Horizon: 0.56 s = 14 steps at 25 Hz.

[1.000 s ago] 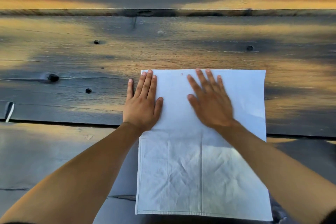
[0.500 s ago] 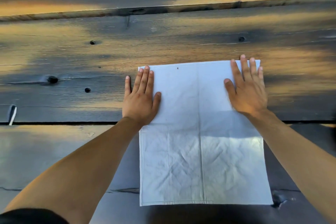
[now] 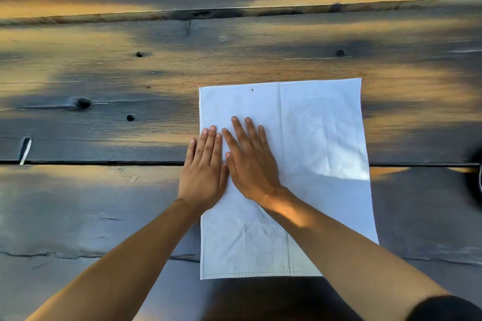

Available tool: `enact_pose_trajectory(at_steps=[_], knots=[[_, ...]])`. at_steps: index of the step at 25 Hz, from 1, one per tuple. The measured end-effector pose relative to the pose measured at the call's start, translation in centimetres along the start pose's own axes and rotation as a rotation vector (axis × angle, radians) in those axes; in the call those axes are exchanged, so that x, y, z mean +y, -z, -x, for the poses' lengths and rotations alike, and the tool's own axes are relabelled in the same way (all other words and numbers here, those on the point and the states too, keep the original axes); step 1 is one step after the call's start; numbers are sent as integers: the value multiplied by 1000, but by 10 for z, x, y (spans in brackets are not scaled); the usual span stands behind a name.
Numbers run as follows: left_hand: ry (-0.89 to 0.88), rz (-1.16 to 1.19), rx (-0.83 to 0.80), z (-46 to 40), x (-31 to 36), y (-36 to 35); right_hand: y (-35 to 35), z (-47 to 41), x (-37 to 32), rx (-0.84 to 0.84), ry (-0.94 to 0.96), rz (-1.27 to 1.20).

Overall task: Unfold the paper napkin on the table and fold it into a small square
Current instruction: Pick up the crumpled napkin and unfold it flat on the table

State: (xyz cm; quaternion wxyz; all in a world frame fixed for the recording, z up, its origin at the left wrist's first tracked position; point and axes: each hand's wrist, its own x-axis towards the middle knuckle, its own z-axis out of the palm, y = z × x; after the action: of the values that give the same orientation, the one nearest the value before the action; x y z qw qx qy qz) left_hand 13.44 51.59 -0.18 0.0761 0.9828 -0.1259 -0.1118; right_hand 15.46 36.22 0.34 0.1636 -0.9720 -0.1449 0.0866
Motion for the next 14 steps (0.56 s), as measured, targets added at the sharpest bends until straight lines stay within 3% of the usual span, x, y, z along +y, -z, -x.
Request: enact_pose_trajectory(at_steps=[5,8,11,14], knots=[[16,-17,-18,0,1,0,2,25,44,-5,-2,139],[21,-16,-21,1,1,-1,21,55,106,94,-150,186],[22,-20,-24,0,1,-1,42,80,164,32,-329,149],[19,-18,-17,1,1,-1,44,81,173,3,-382,134]])
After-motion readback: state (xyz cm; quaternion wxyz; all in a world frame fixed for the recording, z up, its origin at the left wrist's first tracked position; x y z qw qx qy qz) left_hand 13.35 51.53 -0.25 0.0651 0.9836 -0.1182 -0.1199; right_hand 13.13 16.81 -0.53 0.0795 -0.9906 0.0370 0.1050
